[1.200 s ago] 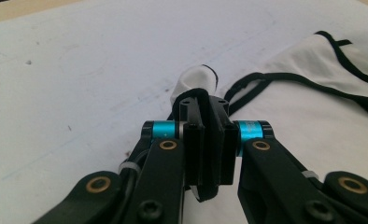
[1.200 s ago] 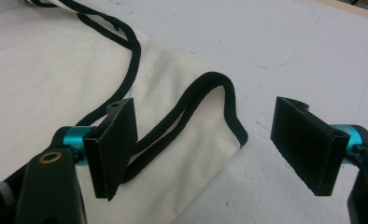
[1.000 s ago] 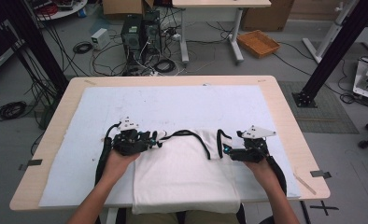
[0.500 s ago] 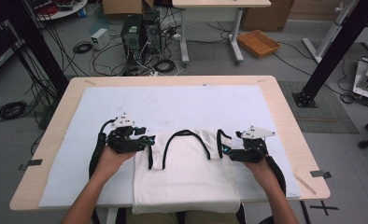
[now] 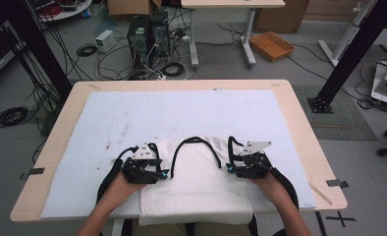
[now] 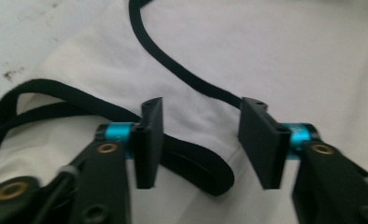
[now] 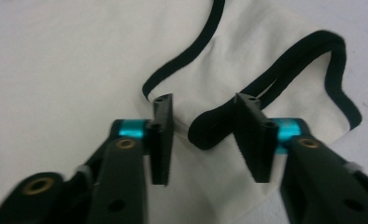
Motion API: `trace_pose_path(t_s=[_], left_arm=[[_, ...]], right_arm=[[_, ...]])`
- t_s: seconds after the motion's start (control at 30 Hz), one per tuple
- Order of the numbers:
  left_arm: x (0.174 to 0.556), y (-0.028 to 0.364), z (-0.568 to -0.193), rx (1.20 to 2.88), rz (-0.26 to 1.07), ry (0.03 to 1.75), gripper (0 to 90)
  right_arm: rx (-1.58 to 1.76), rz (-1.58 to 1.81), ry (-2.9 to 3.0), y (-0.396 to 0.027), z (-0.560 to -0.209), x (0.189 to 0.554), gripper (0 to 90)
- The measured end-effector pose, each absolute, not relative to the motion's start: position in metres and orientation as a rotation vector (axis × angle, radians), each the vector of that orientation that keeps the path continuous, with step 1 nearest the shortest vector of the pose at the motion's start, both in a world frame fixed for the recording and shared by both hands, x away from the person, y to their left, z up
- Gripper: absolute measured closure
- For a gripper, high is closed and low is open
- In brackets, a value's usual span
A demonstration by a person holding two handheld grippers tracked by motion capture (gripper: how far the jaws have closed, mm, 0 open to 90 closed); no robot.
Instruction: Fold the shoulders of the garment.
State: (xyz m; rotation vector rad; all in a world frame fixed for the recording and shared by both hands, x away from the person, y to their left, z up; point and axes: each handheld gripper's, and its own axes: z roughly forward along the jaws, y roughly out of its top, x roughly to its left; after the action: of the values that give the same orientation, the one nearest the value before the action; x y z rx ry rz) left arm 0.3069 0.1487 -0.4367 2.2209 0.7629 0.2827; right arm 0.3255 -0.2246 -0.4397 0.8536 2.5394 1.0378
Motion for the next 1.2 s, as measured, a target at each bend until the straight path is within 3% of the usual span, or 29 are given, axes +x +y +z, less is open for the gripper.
trace_pose_path(t_s=[0.1, 0.17, 0.47, 0.6, 1.2], left_arm=[[0.305, 0.144, -0.439, 2.248, 0.325, 0.777, 83.1], [0.305, 0.143, -0.438, 2.244, 0.337, 0.797, 88.7], [0.299, 0.159, -0.423, 2.23, 0.323, 0.838, 89.2], [0.296, 0.166, -0.423, 2.219, 0.219, 0.814, 89.1], [0.284, 0.195, -0.42, 2.12, 0.054, 0.707, 89.2]], right_arm=[[0.834, 1.005, 2.546, -0.223, -0.44, 0.324, 79.6], [0.804, 1.016, 2.542, -0.223, -0.438, 0.323, 85.0], [0.773, 1.029, 2.574, -0.22, -0.421, 0.303, 85.6], [0.792, 1.015, 2.597, -0.224, -0.418, 0.294, 85.5], [0.818, 1.059, 2.633, -0.242, -0.411, 0.277, 85.5]])
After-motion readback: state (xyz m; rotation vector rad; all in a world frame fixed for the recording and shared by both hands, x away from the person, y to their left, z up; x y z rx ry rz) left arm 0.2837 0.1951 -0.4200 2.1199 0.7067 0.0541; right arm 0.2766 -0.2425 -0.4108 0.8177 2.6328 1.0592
